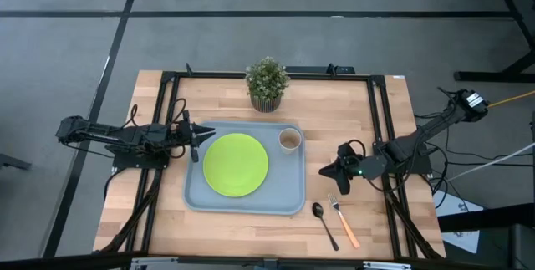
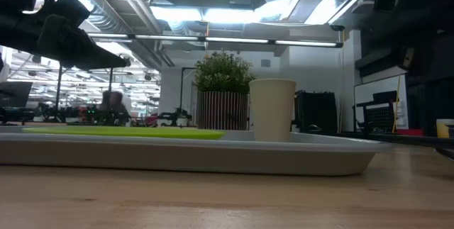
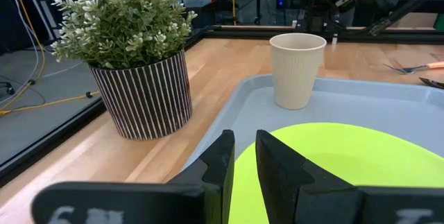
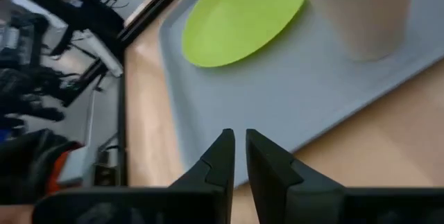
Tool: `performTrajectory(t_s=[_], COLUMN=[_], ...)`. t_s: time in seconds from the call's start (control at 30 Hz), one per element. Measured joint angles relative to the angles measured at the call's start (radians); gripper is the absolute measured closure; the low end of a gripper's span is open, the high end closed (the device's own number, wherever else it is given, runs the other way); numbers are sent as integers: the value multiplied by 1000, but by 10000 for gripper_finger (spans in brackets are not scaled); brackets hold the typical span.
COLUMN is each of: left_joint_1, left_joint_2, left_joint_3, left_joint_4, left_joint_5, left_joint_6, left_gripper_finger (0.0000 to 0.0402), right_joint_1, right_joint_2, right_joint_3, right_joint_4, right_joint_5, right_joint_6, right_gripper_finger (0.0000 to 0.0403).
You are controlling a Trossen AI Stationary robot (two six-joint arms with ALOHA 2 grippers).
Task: Pick and place plate/cup/fork/spoon on tray
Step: Put the orange fork on the gray serving tray to the right of the green plate
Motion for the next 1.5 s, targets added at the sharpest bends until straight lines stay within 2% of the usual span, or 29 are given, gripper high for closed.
performTrajectory(t_s=[0.17,0.33,0.47,0.6,0.67,0.77,0.93,1.07,1.33,1.5], left_joint_1=[0,0,0,0,0,0,0,0,0,0], left_joint_2=[0,0,0,0,0,0,0,0,0,0], left_joint_3=[0,0,0,0,0,0,0,0,0,0], left_joint_4=[0,0,0,0,0,0,0,0,0,0], left_joint_5=[0,0,0,0,0,1,1,1,2,3], left_joint_6=[0,0,0,0,0,0,0,0,0,0], left_gripper_finger=[348,348,348,348,348,348,348,348,348,348], right_joint_1=[57,126,173,226,255,290,318,320,304,303], right_joint_2=[7,94,230,406,486,584,670,703,708,708], right_joint_3=[77,208,359,522,582,633,640,640,640,640], right_joint_4=[3,-82,-343,-654,-768,-863,-824,-761,-880,-874], right_joint_5=[-3,-5,-51,-210,-276,-287,-304,-304,-301,-292], right_joint_6=[0,51,328,612,681,737,861,866,932,945], right_gripper_finger=[360,361,361,361,361,361,361,361,363,371])
